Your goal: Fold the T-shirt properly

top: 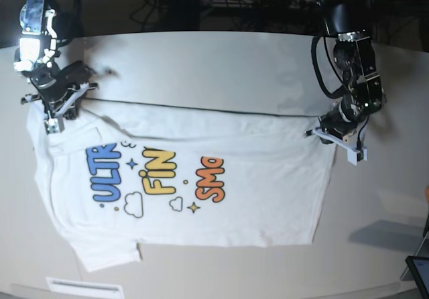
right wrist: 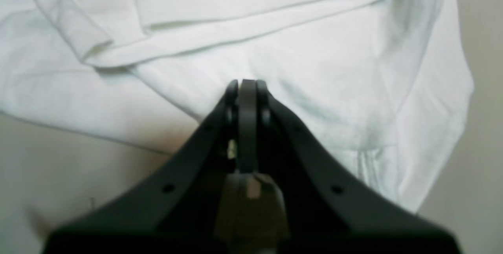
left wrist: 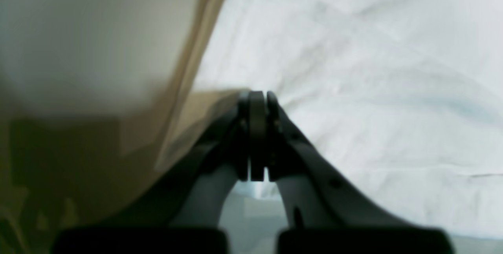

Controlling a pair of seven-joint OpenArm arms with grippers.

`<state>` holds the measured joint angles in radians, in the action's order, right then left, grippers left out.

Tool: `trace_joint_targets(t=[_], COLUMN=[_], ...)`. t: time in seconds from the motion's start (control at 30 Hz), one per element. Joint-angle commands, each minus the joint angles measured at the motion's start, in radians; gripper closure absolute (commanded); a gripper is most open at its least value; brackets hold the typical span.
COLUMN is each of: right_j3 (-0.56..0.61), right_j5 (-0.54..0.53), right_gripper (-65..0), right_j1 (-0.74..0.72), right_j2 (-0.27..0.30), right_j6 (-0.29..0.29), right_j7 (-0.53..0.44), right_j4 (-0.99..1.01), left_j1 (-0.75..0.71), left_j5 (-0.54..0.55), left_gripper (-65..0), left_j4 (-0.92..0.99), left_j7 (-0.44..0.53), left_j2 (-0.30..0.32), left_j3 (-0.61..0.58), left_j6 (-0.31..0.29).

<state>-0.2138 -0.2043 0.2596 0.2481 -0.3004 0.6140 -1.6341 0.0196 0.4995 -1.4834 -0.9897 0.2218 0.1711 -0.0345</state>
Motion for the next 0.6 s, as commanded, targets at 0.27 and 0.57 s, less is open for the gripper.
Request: trace_joint_targets(t=[0.27, 0.57], right_j3=[-0.069, -0.071], right_j5=[0.007, 0.007], right_gripper=[0.0, 0.0], right_j1=[0.08, 0.155], right_j2=[0.006, 0.0], right_j6=[0.0, 0.0], right_j7=[0.068, 0.062], right_j4=[-0.088, -0.114], left_j1=[-0.246, -0.427], left_j5=[-0.026, -0.031], left_gripper=[0.0, 0.0], left_j4=[-0.208, -0.368], left_j7=[-0.08, -0.08], left_j2=[0.001, -0.061], left_j3=[0.006, 0.175], left_j6=[0.009, 0.009])
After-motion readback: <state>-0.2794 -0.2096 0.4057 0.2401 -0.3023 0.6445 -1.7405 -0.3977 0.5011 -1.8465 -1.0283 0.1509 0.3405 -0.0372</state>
